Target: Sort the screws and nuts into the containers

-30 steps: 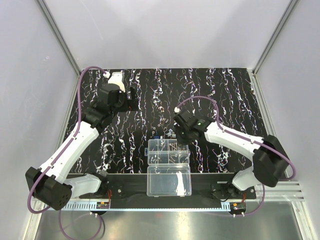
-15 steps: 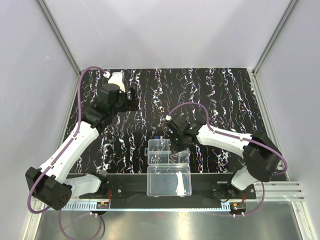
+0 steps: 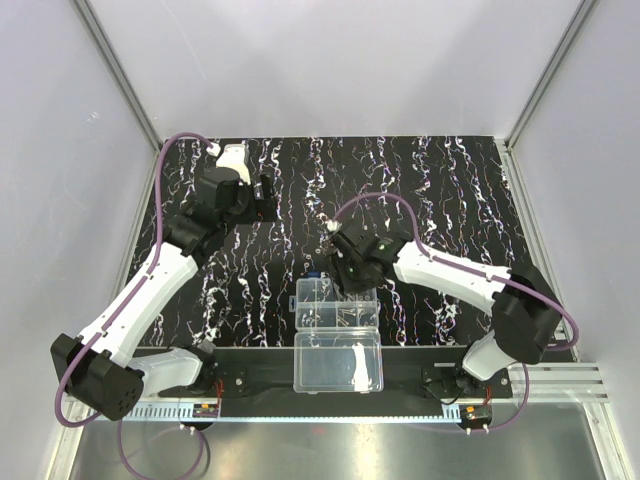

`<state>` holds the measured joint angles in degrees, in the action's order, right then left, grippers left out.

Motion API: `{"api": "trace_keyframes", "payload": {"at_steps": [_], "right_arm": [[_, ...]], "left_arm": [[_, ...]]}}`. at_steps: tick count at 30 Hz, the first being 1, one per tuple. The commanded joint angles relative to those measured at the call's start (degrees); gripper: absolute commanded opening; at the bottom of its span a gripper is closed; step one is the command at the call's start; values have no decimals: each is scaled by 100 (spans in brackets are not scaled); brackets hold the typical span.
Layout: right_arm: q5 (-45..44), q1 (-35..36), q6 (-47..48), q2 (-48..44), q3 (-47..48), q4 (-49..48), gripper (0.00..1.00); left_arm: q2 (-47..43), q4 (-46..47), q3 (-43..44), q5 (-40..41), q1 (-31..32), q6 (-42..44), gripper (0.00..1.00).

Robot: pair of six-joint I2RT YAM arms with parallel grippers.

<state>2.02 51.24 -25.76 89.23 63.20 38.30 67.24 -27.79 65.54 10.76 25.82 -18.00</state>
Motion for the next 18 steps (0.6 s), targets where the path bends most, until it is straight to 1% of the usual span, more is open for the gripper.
{"api": "trace_keyframes", "payload": {"at_steps": [1,2,4,5,7,8,9,11,12,14,18], "right_arm": [[-1009,-245,115,-143,894,282,62],[-1124,-368,106,14,1227,300,61],[-1353,-719,10,234,1518,187,59],[-1388,-852,-51,496,1764,125,57],[-1327,-1115,-271,814,2011,-42,55],[-1362,-1308,-341,1155,2247,-60,53],[-1571,-1388,-394,1332,2362,-77,51],[-1731,-1529,-325,1849,2713,-112,50],[-2010,-1556,-316,2026,2872,18,49],[-2240,-1574,-219,2447,3284,159,49],[-2355,-1600,-70,2748,3445,134,48]], "left_arm": [[-80,72,258,49,28,7,99],[-88,72,258,40,28,-2,99],[-106,81,258,31,28,-2,99],[-115,81,258,40,28,7,99],[-141,90,249,57,28,16,99],[-159,90,240,66,19,7,99],[-176,90,240,75,28,7,99],[-203,98,231,84,19,7,99],[-203,107,231,92,28,16,99],[-203,116,231,119,28,33,99],[-229,90,240,224,19,77,99]]}}
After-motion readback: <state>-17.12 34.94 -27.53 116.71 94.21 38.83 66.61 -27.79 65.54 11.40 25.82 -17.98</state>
